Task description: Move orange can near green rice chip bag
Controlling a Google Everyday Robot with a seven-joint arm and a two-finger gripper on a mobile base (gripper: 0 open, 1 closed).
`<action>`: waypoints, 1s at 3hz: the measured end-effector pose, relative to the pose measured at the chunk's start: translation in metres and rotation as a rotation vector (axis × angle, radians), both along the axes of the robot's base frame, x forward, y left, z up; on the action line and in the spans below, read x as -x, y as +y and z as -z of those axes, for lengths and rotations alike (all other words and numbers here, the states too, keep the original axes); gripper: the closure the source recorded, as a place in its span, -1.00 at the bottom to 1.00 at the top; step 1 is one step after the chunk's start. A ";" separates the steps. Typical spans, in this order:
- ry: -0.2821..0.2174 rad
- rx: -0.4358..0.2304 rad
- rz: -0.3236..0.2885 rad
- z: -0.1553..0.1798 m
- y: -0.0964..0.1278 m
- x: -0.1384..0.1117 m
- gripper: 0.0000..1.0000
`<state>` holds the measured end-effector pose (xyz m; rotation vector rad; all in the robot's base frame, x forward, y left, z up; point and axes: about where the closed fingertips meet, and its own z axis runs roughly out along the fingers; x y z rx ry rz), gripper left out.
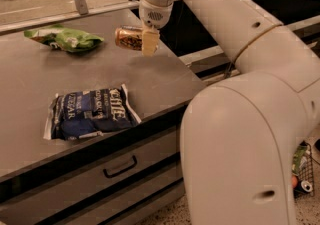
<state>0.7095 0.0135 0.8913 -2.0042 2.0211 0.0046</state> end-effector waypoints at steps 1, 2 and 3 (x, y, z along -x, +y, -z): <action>0.004 -0.018 -0.014 0.011 0.034 -0.012 1.00; 0.008 -0.031 -0.027 0.020 0.061 -0.018 1.00; 0.015 -0.033 -0.034 0.030 0.081 -0.021 1.00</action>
Offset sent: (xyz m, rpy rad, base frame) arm 0.0204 0.0924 -0.0239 0.0380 0.0222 0.0419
